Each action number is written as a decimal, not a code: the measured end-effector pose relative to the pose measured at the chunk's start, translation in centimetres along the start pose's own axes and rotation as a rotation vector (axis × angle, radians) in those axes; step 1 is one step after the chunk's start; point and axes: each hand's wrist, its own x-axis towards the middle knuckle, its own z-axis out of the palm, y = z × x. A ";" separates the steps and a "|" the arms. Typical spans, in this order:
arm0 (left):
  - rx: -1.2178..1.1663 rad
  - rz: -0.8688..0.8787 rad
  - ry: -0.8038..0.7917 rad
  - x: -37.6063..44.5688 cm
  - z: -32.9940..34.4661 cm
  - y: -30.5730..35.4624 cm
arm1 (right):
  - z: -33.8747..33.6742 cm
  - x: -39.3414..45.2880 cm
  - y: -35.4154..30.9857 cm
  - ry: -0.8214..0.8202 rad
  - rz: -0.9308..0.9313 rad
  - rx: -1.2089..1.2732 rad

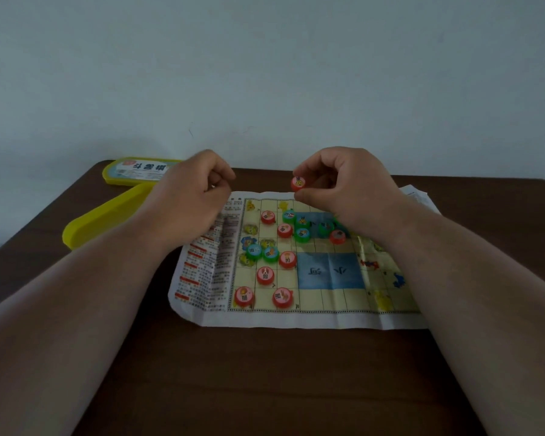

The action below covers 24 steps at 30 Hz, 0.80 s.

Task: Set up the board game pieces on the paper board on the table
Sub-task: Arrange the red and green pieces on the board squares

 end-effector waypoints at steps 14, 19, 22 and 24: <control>-0.007 0.002 -0.011 0.2 -0.2 -0.6 | 3.0 3.5 -5.0 -0.201 0.054 -0.232; 0.030 0.024 -0.011 0.1 -0.3 -0.4 | 5.0 5.0 -5.1 -0.329 0.098 -0.435; 0.058 0.015 -0.016 0.1 -0.4 -0.3 | 5.3 5.2 -4.9 -0.346 0.130 -0.455; 0.053 0.018 -0.017 0.1 -0.4 -0.2 | 5.0 5.1 -5.0 -0.333 0.136 -0.448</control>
